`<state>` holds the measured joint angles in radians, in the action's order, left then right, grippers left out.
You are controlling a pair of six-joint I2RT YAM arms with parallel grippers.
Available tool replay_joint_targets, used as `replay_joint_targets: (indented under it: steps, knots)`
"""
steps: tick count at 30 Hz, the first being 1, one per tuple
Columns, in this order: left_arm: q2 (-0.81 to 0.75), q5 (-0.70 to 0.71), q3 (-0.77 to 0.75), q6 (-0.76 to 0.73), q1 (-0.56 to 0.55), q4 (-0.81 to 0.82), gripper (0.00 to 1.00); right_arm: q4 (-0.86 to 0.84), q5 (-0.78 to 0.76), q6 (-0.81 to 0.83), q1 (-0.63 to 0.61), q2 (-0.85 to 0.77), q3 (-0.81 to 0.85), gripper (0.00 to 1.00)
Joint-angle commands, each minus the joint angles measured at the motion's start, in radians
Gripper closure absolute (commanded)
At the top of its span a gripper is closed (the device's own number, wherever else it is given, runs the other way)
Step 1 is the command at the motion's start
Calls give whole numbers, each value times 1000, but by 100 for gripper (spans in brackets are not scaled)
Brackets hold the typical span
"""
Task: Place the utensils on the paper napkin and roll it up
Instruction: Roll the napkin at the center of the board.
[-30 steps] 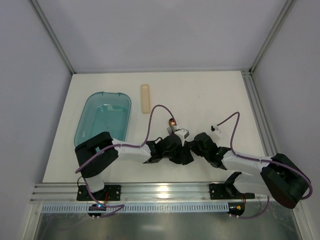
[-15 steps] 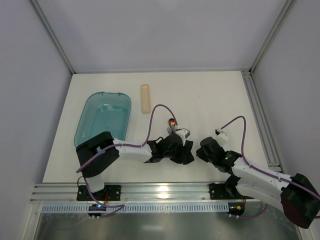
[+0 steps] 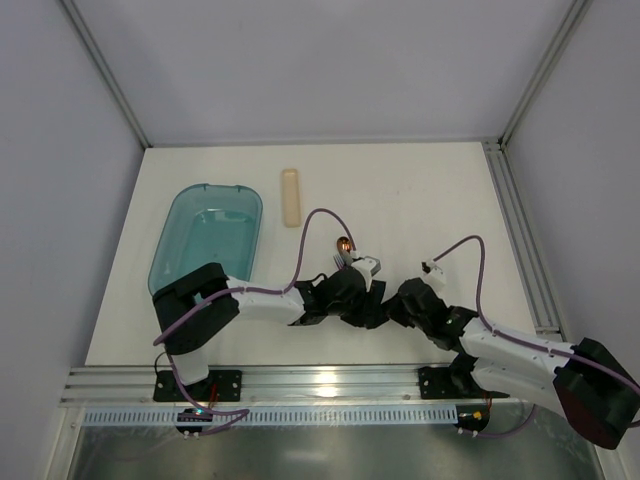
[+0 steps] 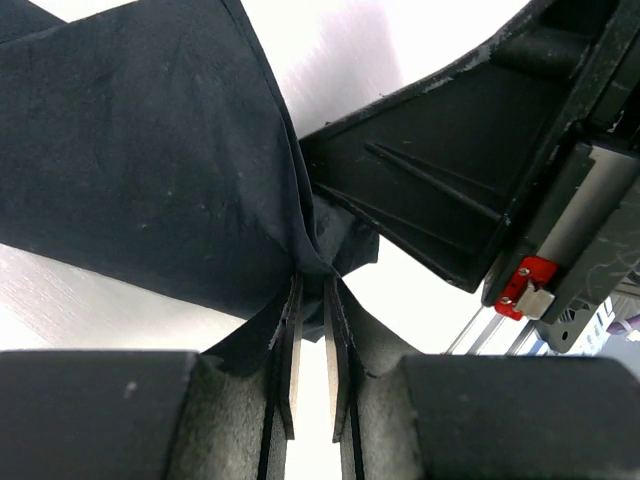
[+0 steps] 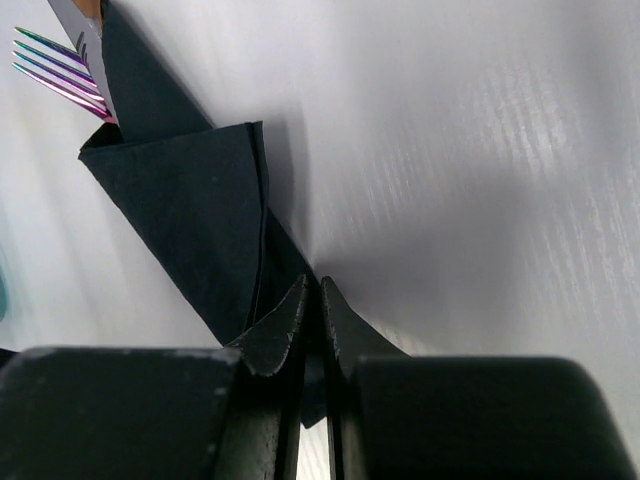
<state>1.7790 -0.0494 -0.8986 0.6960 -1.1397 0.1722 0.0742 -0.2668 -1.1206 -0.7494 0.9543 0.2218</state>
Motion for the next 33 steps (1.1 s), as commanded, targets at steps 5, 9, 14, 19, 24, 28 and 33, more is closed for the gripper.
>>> replay_joint_targets:
  steps: [5,9,14,19,24,28,33]
  knots:
    - [-53,2,29,-35,-6,53,81,79,17,-73,-36,-84,-85,89]
    - [-76,3,55,-38,-6,65,80,79,3,-116,-73,-80,-93,89]
    - [-95,5,67,-46,-6,61,80,85,-21,-149,-135,-32,-62,90]
    - [-93,-3,84,-49,-6,69,80,90,-40,-180,-176,4,-55,90]
    - [-87,-3,102,-43,-6,89,80,217,-90,-166,-176,-89,-12,84]
    - [-89,5,112,-43,-8,90,80,356,-161,-137,-171,-224,53,83]
    - [-87,8,110,-43,-8,92,80,346,-141,-7,-120,-298,102,83]
